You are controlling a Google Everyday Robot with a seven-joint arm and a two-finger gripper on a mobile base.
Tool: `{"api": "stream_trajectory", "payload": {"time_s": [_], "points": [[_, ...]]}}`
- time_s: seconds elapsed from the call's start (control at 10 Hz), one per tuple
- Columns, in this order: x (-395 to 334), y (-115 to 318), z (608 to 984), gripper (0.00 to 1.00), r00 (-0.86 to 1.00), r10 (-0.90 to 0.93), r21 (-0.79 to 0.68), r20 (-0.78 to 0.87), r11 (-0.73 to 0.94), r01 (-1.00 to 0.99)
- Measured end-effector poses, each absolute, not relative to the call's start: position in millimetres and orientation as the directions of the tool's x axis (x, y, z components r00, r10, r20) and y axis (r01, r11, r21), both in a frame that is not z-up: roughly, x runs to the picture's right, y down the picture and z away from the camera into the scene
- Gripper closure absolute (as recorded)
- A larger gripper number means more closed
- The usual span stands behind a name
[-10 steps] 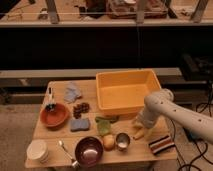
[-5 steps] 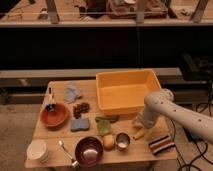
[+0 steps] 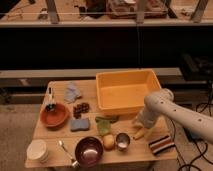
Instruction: Place pepper in paper cup
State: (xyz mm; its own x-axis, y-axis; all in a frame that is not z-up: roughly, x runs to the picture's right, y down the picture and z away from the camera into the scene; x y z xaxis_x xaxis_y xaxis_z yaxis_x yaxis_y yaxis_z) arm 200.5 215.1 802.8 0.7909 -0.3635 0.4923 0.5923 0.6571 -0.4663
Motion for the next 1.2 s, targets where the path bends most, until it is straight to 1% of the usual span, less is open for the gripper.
{"api": "stream_trajectory", "payload": {"time_s": [0.1,0.4,0.6,0.8,1.2], "points": [[195,208,803,0.4,0.788,-0.367,-0.471,0.494,0.65,0.597],[161,167,822,0.4,0.778,-0.384,-0.463,0.497,0.641,0.612],[133,154,834,0.4,0.764,-0.382,-0.46,0.52,0.629,0.627],[115,159,845,0.4,0.75,-0.353,-0.458,0.56,0.623,0.635],[83,182,843,0.4,0.717,-0.349,-0.415,0.604,0.63,0.656]]}}
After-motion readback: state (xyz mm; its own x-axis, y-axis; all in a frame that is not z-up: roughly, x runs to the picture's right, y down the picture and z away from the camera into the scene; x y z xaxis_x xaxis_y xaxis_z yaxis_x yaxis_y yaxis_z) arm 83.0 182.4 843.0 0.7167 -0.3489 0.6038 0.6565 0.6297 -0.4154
